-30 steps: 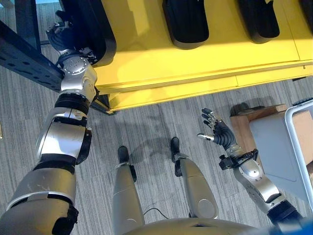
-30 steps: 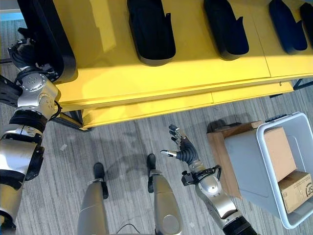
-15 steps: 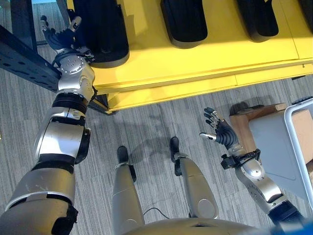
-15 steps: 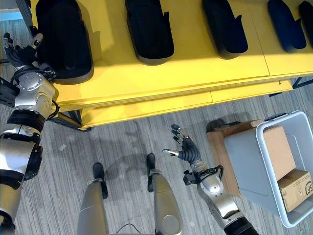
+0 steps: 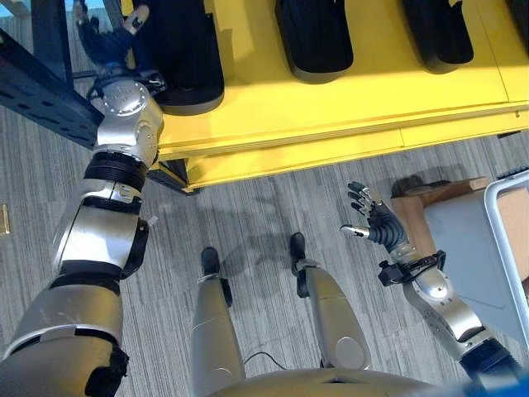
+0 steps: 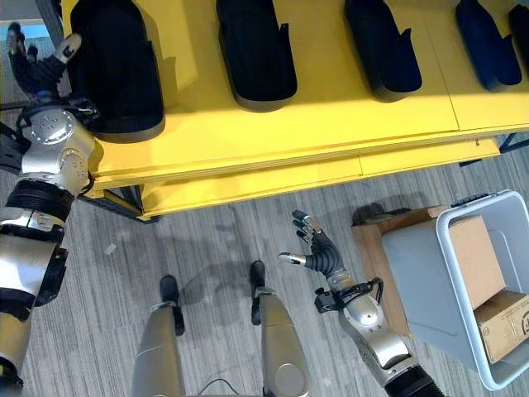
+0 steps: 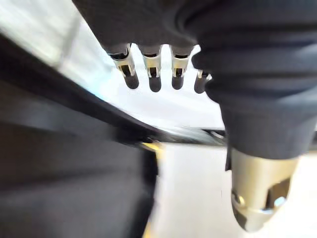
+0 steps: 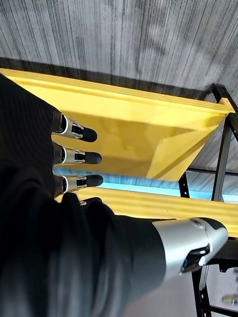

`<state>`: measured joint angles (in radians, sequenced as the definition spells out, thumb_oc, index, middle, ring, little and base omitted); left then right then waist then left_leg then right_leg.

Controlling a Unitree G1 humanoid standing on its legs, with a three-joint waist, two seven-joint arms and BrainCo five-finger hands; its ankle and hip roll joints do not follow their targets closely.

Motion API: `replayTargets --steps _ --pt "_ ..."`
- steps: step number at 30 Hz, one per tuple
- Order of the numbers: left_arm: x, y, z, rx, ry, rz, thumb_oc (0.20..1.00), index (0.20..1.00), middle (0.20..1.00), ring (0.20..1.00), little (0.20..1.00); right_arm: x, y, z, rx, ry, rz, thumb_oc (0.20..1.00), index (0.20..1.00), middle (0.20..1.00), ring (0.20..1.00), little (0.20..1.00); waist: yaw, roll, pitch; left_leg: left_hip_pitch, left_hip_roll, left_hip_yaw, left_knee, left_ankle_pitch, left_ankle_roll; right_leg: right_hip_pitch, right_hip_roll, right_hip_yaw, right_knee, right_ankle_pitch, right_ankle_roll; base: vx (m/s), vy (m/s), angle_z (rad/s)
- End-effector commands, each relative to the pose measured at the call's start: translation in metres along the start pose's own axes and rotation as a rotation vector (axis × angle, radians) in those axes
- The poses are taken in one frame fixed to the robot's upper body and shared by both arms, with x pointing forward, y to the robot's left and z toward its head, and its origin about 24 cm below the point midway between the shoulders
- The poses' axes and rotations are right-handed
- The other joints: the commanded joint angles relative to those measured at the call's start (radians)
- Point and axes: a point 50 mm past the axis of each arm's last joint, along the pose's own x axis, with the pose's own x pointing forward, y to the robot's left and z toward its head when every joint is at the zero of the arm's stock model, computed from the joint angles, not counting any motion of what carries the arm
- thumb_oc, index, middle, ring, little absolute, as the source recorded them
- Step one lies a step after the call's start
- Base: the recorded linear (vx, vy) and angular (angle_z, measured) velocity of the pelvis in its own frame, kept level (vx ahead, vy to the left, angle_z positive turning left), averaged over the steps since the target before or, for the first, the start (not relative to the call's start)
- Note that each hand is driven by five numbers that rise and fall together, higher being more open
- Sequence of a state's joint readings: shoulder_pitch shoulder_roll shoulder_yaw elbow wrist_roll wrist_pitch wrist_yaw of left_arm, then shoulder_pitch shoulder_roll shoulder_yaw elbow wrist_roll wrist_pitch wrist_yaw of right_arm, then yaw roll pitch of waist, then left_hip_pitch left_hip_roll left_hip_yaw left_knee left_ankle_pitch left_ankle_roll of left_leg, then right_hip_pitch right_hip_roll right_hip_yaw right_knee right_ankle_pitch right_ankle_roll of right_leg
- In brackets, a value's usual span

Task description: Move parts from the plastic box to the shelf.

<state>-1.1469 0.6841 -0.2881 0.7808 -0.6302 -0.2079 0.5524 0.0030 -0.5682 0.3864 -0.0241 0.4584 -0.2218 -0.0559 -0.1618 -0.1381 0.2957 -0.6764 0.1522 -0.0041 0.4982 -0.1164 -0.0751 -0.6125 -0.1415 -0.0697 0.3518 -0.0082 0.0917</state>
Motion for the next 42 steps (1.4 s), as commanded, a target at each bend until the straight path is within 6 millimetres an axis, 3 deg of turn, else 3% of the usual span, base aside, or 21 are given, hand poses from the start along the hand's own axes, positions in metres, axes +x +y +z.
replayTargets --steps 1,2,3,5,12,17,22,24,28,30,39,42 --pt "0.002 0.001 0.036 0.015 -0.227 -0.024 1.0 1.0 1.0 1.0 1.0 -0.006 -0.014 0.018 -0.035 -0.074 -0.018 1.0 1.0 1.0 1.0 1.0 0.001 0.045 -0.044 0.047 0.042 0.012 -0.032 0.013 -0.021 0.054 -0.018 -0.005 0.058 -0.049 0.029 0.0 0.0 0.0" --pt "0.001 0.001 0.036 0.015 -0.227 -0.024 1.0 1.0 1.0 1.0 1.0 -0.006 -0.014 0.018 -0.035 -0.074 -0.018 1.0 1.0 1.0 1.0 1.0 0.001 0.045 -0.043 0.049 0.042 0.012 -0.033 0.014 -0.021 0.055 -0.018 -0.005 0.058 -0.049 0.029 -0.08 -0.009 0.02" --pt "-0.005 -0.004 0.05 -0.018 -0.303 -0.07 1.0 1.0 1.0 1.0 1.0 -0.007 -0.017 0.019 -0.039 -0.078 -0.029 1.0 1.0 1.0 1.0 1.0 0.007 0.046 -0.038 0.047 0.036 0.014 -0.047 0.046 -0.016 0.058 -0.022 -0.009 0.043 -0.025 0.023 -0.08 -0.009 0.04" --pt "-0.021 -0.018 0.065 -0.131 -0.38 -0.146 1.0 1.0 1.0 1.0 1.0 -0.008 -0.019 0.016 -0.041 -0.068 -0.047 1.0 1.0 1.0 1.0 1.0 0.016 0.05 -0.034 0.065 0.032 0.014 -0.057 0.052 -0.016 0.078 -0.025 -0.015 0.035 -0.023 0.023 -0.04 -0.018 0.13" --pt "-0.047 -0.033 0.074 -0.203 -0.455 -0.281 1.0 1.0 1.0 1.0 1.0 -0.01 -0.024 0.014 -0.055 -0.052 -0.066 1.0 1.0 1.0 1.0 1.0 0.028 0.058 -0.028 0.108 0.027 0.011 -0.081 0.062 -0.016 0.123 -0.028 -0.018 0.015 -0.02 0.022 0.0 -0.01 0.04" --pt "-0.067 -0.038 0.057 -0.18 -0.408 -0.442 1.0 1.0 1.0 1.0 1.0 -0.011 -0.025 0.013 -0.056 -0.047 -0.074 1.0 1.0 1.0 1.0 1.0 0.034 0.067 -0.021 0.143 0.023 0.012 -0.098 0.071 -0.013 0.152 -0.029 -0.017 0.007 -0.019 0.022 0.01 0.001 0.01" --pt "-0.103 -0.035 0.029 -0.102 -0.361 -0.599 1.0 1.0 1.0 1.0 1.0 -0.012 -0.024 0.012 -0.053 -0.045 -0.077 1.0 1.0 1.0 1.0 1.0 0.044 0.072 -0.021 0.189 0.024 0.015 -0.12 0.076 -0.014 0.194 -0.03 -0.016 -0.006 -0.022 0.022 0.02 0.001 0.01" --pt "-0.116 -0.03 0.026 0.024 -0.413 -0.655 1.0 1.0 1.0 1.0 1.0 -0.012 -0.026 0.013 -0.053 -0.054 -0.089 1.0 1.0 1.0 1.0 1.0 0.049 0.073 -0.022 0.21 0.026 0.016 -0.135 0.079 -0.016 0.214 -0.031 -0.017 -0.015 -0.024 0.022 0.02 0.0 0.01" --pt "-0.142 -0.017 0.012 0.089 -0.405 -0.68 1.0 1.0 1.0 1.0 1.0 -0.01 -0.023 0.016 -0.047 -0.076 -0.082 1.0 1.0 1.0 1.0 1.0 0.058 0.074 -0.025 0.244 0.026 0.018 -0.161 0.086 -0.016 0.242 -0.03 -0.021 -0.027 -0.026 0.022 0.0 0.0 0.0" --pt "-0.149 -0.01 0.011 0.235 -0.478 -0.668 1.0 1.0 1.0 1.0 1.0 -0.01 -0.025 0.02 -0.055 -0.093 -0.086 1.0 1.0 1.0 1.0 1.0 0.061 0.072 -0.027 0.249 0.026 0.017 -0.166 0.086 -0.017 0.25 -0.032 -0.023 -0.03 -0.03 0.022 0.01 -0.016 0.05" --pt "-0.175 0.01 -0.005 0.506 -0.524 -0.693 1.0 1.0 1.0 1.0 1.0 -0.01 -0.028 0.026 -0.078 -0.129 -0.109 1.0 1.0 1.0 1.0 1.0 0.071 0.069 -0.026 0.25 0.025 0.02 -0.17 0.088 -0.01 0.249 -0.033 -0.024 -0.033 -0.029 0.021 0.0 -0.001 0.01" --pt "-0.183 0.012 -0.024 0.638 -0.503 -0.741 1.0 1.0 1.0 1.0 1.0 -0.009 -0.03 0.027 -0.081 -0.136 -0.127 1.0 1.0 1.0 1.0 1.0 0.069 0.067 -0.018 0.247 0.026 0.022 -0.164 0.081 -0.008 0.245 -0.032 -0.023 -0.028 -0.036 0.022 0.0 0.0 0.0"
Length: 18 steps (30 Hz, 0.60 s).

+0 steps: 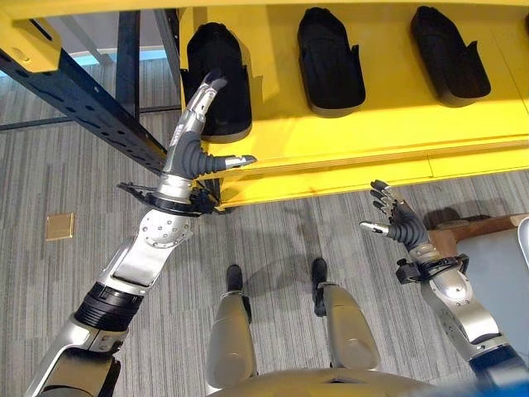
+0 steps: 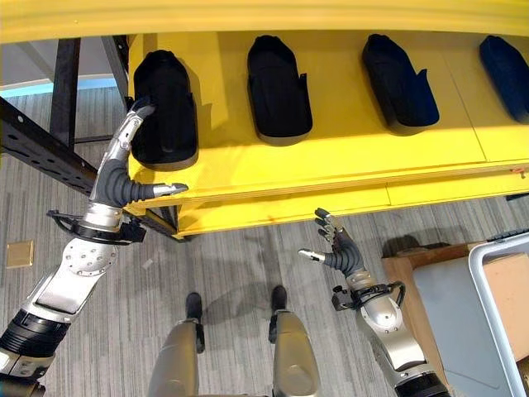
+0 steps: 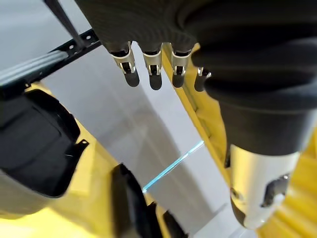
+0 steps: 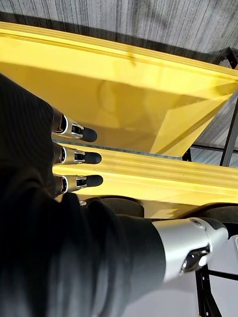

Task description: Move parts from the plastic box to the shelf.

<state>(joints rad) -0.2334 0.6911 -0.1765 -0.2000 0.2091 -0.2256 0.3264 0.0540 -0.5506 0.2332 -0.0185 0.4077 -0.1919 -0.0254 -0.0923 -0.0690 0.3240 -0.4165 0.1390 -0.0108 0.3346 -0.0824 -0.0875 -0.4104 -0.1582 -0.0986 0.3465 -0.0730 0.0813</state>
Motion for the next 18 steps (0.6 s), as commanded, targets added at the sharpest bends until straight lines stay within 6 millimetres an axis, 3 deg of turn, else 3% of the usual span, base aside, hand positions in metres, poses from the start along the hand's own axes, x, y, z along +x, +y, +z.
replayTargets --steps 1,9,18 --pt "0.001 -0.002 0.011 0.128 -0.096 -0.042 1.0 1.0 1.0 1.0 1.0 0.0 -0.003 0.026 -0.021 -0.149 -0.024 1.0 1.0 1.0 1.0 1.0 0.0 -0.003 -0.048 -0.017 0.038 0.028 -0.004 0.055 0.006 0.039 -0.016 0.006 -0.026 0.036 0.032 0.0 0.0 0.0" --pt "-0.008 -0.036 -0.014 0.245 -0.015 -0.181 1.0 1.0 1.0 1.0 1.0 0.003 -0.001 0.026 -0.017 -0.155 -0.027 1.0 1.0 1.0 1.0 1.0 -0.004 -0.009 -0.022 -0.036 0.038 0.03 0.022 0.044 0.01 0.018 -0.016 0.013 -0.005 0.027 0.03 0.0 0.0 -0.01" --pt "-0.02 -0.059 -0.037 0.327 0.068 -0.286 1.0 1.0 1.0 1.0 1.0 0.004 -0.002 0.027 -0.029 -0.16 -0.049 1.0 1.0 1.0 1.0 1.0 -0.006 -0.014 -0.007 -0.051 0.039 0.03 0.034 0.041 0.011 0.003 -0.013 0.016 0.01 0.024 0.027 0.0 0.0 0.0"
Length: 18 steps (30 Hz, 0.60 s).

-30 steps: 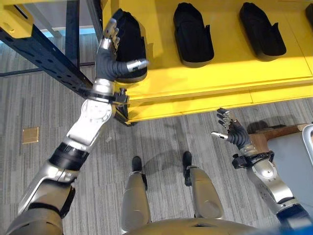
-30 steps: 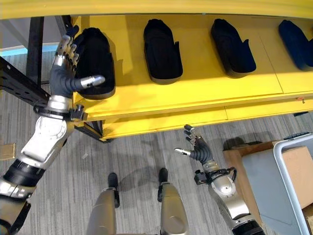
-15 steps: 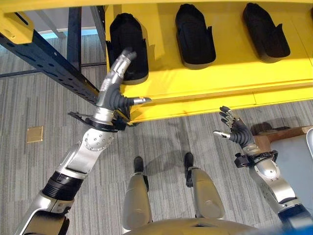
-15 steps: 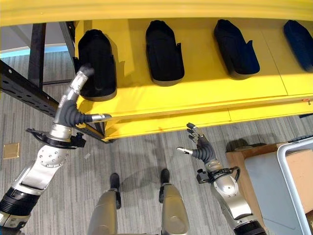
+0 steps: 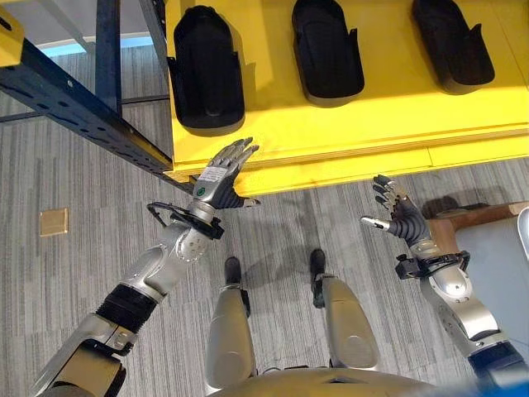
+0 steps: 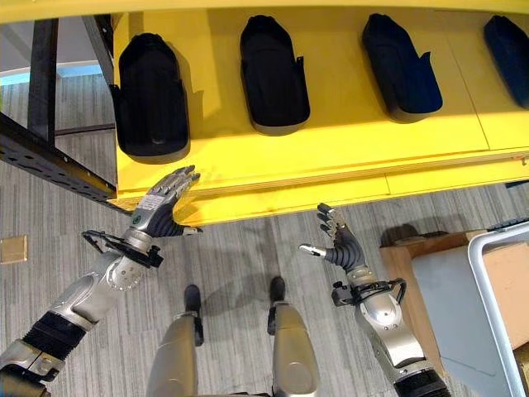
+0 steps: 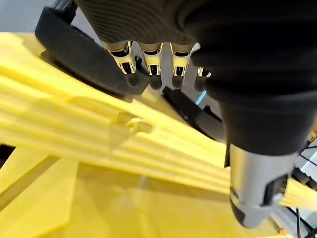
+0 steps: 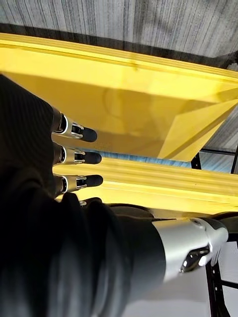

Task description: Move parts from the plastic box to the shelf.

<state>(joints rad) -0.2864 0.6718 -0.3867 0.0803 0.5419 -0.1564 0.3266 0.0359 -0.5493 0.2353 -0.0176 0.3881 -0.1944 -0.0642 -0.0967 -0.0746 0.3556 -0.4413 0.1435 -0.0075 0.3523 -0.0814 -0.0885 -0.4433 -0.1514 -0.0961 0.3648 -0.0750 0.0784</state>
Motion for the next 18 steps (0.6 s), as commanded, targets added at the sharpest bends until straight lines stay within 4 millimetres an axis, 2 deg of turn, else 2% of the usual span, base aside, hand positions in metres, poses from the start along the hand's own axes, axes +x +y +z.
replayTargets --steps 1,4,18 --pt "0.002 -0.002 0.003 0.025 -0.019 0.017 1.0 1.0 1.0 1.0 1.0 0.0 -0.003 0.023 -0.007 -0.141 -0.026 1.0 1.0 1.0 1.0 1.0 -0.002 -0.007 -0.038 -0.027 0.034 0.028 0.017 0.04 0.012 0.032 -0.02 0.014 -0.006 0.025 0.029 0.0 0.0 0.0" --pt "-0.002 -0.008 -0.006 0.029 0.035 0.003 1.0 1.0 1.0 1.0 1.0 0.001 -0.003 0.023 -0.007 -0.142 -0.03 1.0 1.0 1.0 1.0 1.0 -0.001 -0.008 -0.034 -0.031 0.035 0.029 0.021 0.038 0.013 0.028 -0.018 0.017 -0.003 0.024 0.028 0.0 0.0 0.0" --pt "-0.01 0.011 -0.035 0.097 0.196 0.129 1.0 1.0 1.0 1.0 1.0 -0.002 -0.007 0.02 -0.01 -0.116 -0.043 1.0 1.0 1.0 1.0 1.0 0.001 -0.004 -0.039 -0.037 0.034 0.033 0.029 0.034 0.013 0.015 -0.018 0.024 0.012 0.023 0.024 0.0 0.0 0.0"
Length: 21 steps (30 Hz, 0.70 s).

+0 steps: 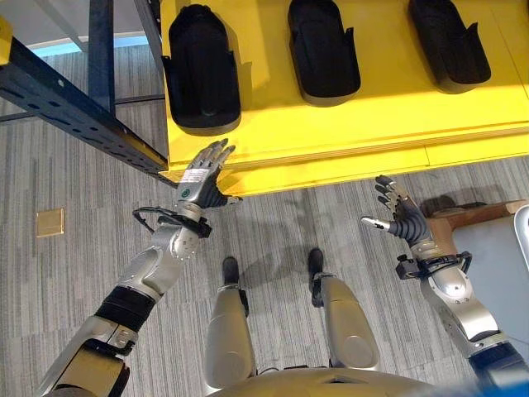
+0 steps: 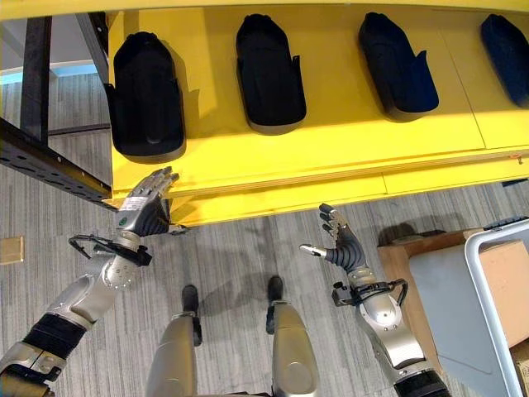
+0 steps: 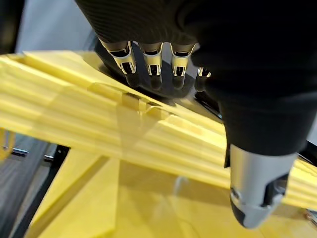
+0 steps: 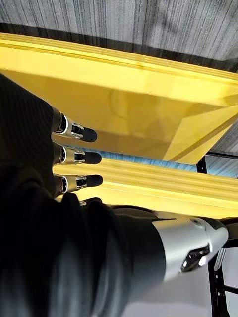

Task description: Move parts from the plastic box to the shelf.

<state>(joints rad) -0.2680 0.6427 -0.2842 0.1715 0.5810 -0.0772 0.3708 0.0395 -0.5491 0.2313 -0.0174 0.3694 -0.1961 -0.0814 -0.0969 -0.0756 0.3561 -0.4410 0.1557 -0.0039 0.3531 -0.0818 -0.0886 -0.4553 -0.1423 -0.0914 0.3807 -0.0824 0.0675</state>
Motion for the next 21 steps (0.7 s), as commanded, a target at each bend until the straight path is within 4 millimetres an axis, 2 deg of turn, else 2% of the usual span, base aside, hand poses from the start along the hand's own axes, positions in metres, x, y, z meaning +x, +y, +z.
replayTargets --steps 1,9,21 --pt "-0.001 0.007 -0.003 0.026 0.005 0.071 1.0 1.0 1.0 1.0 1.0 -0.001 -0.006 0.02 0.009 -0.115 -0.026 1.0 1.0 1.0 1.0 1.0 0.001 -0.003 -0.041 -0.038 0.022 0.03 0.028 0.034 0.013 0.026 -0.027 0.019 -0.004 0.031 0.035 0.01 0.01 -0.05" --pt "0.012 0.016 0.0 0.05 0.009 0.128 1.0 1.0 1.0 1.0 1.0 -0.001 -0.008 0.02 0.009 -0.107 -0.03 1.0 1.0 1.0 1.0 1.0 -0.004 -0.003 -0.044 -0.037 0.022 0.031 0.033 0.031 0.013 0.02 -0.027 0.023 0.006 0.027 0.034 0.01 0.006 -0.04" --pt "0.018 0.009 -0.001 0.079 0.025 0.094 1.0 1.0 1.0 1.0 1.0 -0.003 -0.008 0.019 0.013 -0.094 -0.023 1.0 1.0 1.0 1.0 1.0 -0.011 -0.002 -0.042 -0.041 0.025 0.035 0.038 0.031 0.013 0.014 -0.027 0.03 0.008 0.029 0.034 0.0 0.001 -0.01"
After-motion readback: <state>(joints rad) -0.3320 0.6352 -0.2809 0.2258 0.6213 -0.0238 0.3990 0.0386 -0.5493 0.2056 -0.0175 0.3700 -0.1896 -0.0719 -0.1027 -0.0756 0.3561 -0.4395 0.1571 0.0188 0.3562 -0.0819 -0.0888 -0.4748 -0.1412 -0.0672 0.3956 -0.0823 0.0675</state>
